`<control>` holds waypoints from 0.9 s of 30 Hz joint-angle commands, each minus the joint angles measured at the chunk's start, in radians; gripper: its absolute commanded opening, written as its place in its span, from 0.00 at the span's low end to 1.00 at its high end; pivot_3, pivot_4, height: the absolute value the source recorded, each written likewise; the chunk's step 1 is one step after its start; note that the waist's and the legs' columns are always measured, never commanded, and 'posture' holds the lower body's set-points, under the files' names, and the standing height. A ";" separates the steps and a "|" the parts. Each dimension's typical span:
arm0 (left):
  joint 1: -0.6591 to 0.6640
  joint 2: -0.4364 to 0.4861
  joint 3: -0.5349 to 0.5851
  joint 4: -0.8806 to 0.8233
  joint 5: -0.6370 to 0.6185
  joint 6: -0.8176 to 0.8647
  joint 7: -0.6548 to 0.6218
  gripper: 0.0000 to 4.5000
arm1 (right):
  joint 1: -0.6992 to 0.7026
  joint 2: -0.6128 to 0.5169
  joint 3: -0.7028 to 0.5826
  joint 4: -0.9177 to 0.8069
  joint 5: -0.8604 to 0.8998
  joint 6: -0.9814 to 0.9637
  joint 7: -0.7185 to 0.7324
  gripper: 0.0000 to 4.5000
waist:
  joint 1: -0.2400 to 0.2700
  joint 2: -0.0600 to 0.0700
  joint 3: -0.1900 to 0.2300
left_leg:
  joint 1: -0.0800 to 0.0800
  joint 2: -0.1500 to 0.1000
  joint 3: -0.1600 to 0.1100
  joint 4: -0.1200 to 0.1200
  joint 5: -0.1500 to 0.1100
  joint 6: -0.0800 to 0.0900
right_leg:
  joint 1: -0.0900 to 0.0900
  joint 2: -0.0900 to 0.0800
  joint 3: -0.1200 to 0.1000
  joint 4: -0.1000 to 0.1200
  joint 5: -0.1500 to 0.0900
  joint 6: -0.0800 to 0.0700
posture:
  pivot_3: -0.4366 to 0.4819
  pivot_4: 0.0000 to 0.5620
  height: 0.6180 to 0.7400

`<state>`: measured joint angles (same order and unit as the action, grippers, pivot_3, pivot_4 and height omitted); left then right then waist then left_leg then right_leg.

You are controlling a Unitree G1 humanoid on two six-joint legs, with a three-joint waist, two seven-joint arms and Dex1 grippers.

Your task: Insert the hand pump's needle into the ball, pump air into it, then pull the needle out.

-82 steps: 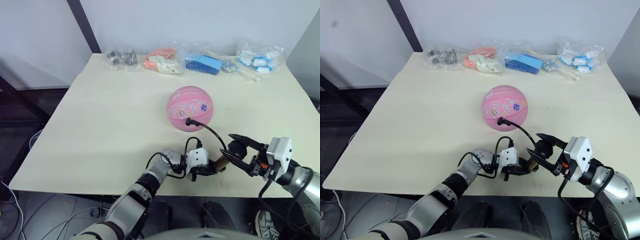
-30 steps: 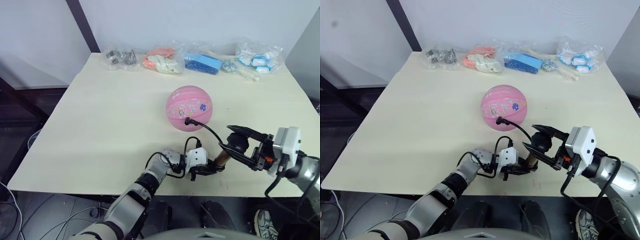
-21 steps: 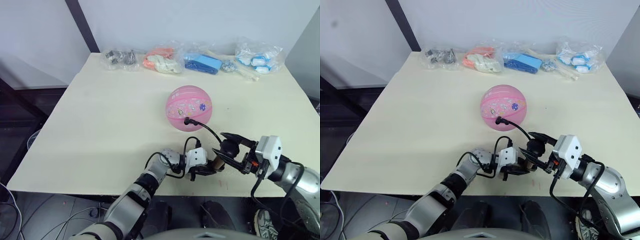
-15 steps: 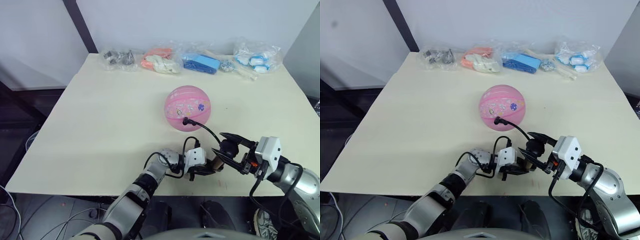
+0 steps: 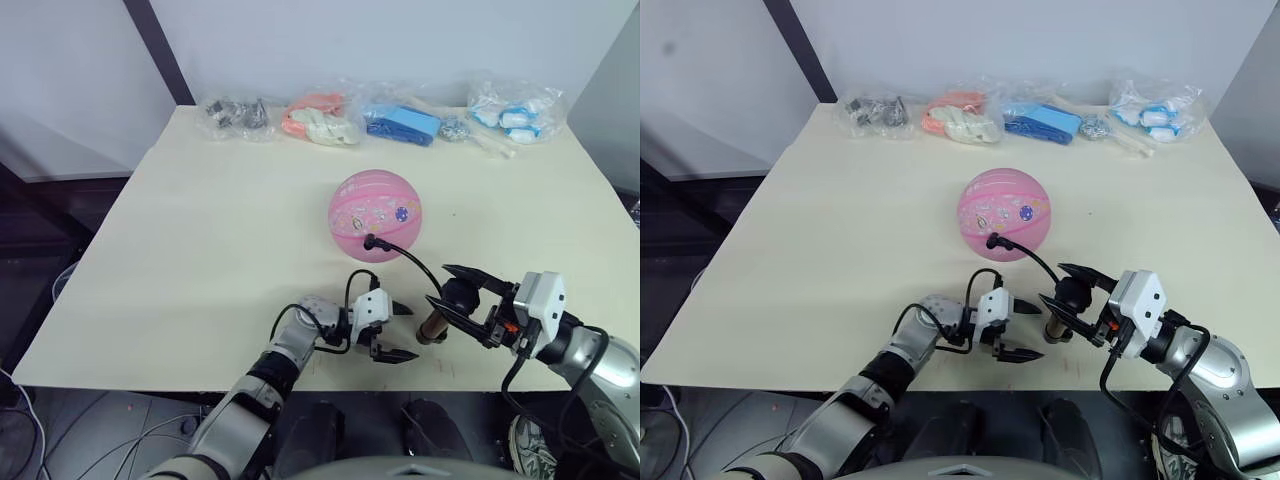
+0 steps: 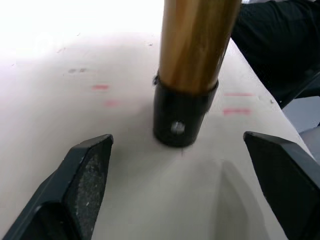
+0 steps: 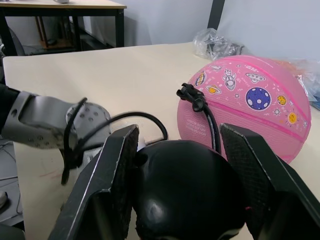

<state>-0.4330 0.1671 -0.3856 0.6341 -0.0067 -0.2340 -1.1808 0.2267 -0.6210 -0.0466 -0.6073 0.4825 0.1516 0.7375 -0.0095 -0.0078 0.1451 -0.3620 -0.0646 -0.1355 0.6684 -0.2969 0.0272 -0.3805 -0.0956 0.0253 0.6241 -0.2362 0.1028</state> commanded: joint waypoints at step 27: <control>0.187 0.420 0.232 -0.823 -0.386 0.311 -0.096 1.00 | -0.252 -0.214 -0.202 0.317 -0.222 -0.234 0.150 0.48 | 0.021 0.009 0.015 | -0.020 -0.003 0.005 0.001 0.005 -0.007 | -0.020 -0.005 0.003 0.002 0.001 -0.002 | 0.48 0.27 1.00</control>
<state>-0.2529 0.5723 -0.1775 -0.1485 -0.3624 0.0808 -1.2722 -0.0021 -0.8386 -0.2440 -0.3058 0.2980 -0.0020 0.8927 0.0113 0.0013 0.1606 -0.3819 -0.0674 -0.1305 0.6691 -0.2923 0.0200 -0.4008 -0.1006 0.0282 0.6257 -0.2349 0.1005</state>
